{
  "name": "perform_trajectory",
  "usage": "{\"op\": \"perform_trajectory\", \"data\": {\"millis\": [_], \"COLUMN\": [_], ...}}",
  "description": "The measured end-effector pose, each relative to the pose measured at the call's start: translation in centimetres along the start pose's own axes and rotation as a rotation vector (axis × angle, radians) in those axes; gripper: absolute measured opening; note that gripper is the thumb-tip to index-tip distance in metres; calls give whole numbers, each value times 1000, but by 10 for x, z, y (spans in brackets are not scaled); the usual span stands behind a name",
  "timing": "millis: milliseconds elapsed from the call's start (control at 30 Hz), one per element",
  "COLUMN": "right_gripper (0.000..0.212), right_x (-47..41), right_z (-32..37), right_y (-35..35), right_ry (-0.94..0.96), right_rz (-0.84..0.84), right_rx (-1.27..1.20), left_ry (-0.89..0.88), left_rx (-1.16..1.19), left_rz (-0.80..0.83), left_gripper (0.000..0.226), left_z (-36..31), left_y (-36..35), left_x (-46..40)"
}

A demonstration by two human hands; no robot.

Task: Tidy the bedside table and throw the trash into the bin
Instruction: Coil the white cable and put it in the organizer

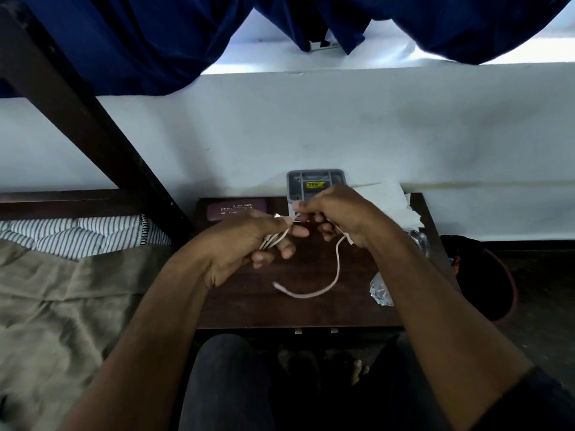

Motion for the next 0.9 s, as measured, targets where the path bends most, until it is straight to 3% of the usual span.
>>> {"op": "perform_trajectory", "data": {"millis": [133, 267, 467, 600, 733, 900], "right_gripper": [30, 19, 17, 14, 22, 48], "right_x": [8, 36, 63, 51, 42, 34], "right_z": [25, 35, 15, -17, -41, -54], "right_y": [-4, -11, -14, -30, -47, -54], "right_ry": [105, 279, 370, 221, 132, 56], "right_rz": [-75, -228, -374, -183, 46, 237], "right_rx": [83, 121, -155, -407, -383, -278], "left_ry": [-48, -46, -100, -126, -157, -30], "left_rx": [9, 334, 521, 701, 905, 797], "left_rz": [-211, -272, -357, -270, -134, 188], "left_gripper": [38, 57, 42, 42, 34, 41], "left_z": [2, 5, 4, -2, -12, -22], "left_y": [-5, -7, 1, 9, 14, 2], "left_x": [-8, -24, -29, -30, -25, -9]}}
Point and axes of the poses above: each hand's wrist, its own x-axis away from the middle knuckle, its own y-axis out of the back of the hand, z = x × y, the point moved 9 cm from there along -x, towards the middle knuckle, and after that the axes turned 2 degrees about x, right-handed, at the moved point
